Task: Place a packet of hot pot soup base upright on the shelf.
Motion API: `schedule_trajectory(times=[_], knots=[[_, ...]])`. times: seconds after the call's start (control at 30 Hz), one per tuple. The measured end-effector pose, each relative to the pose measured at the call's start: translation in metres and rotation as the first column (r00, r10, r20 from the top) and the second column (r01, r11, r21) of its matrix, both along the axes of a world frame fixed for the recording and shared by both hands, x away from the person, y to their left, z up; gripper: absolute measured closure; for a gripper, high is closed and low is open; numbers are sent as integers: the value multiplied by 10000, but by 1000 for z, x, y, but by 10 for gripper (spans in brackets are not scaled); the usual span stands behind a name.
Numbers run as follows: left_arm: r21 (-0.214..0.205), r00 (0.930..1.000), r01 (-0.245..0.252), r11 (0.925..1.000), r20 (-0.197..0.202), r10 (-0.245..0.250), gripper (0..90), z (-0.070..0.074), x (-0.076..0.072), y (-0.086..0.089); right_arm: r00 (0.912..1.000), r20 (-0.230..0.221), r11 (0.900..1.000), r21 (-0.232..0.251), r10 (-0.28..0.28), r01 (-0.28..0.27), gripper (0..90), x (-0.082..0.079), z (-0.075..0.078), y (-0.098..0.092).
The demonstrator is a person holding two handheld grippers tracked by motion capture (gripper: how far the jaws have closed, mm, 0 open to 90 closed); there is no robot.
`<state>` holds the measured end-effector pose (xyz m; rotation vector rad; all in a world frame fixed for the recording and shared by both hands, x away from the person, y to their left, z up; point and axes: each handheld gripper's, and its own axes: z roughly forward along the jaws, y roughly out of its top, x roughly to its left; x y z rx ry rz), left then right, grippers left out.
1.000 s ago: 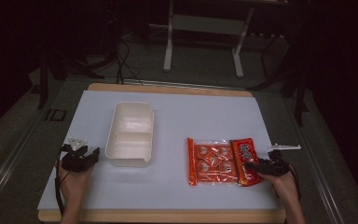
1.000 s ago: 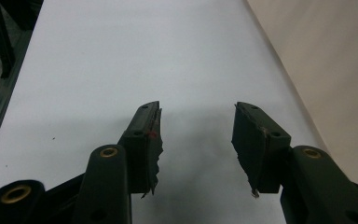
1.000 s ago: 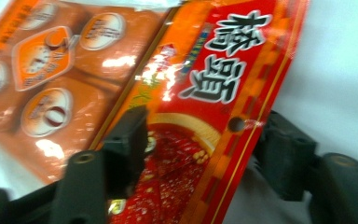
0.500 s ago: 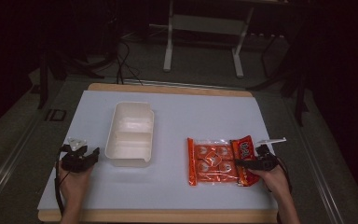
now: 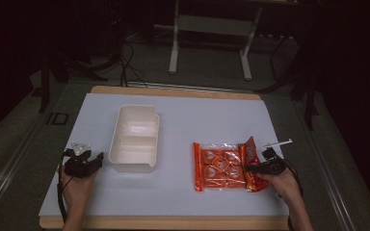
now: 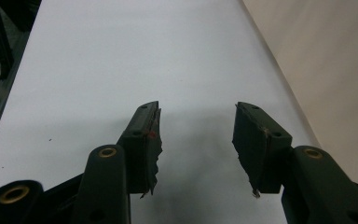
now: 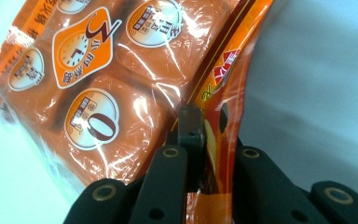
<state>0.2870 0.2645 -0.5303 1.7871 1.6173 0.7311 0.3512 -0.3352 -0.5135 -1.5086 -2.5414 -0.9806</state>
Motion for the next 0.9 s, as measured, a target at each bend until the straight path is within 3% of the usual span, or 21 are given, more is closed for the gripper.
schedule_trajectory(times=[0.1,0.3,0.5,0.9], knots=[[1,10000,5,10000,-3,-5,515,0,0,0,10000,46,9999,-133,58,-57,889,0,1,2],[-11,10000,-4,10000,-1,4,515,0,0,1,9987,-215,9987,-237,-452,447,898,-1,7,5],[-2,10000,-1,10000,-32,1,515,0,0,0,9995,169,9989,-362,-280,286,899,-2,15,7],[-58,10000,29,10000,-33,-29,516,0,0,0,9985,483,9997,91,-248,244,900,1,31,9]])
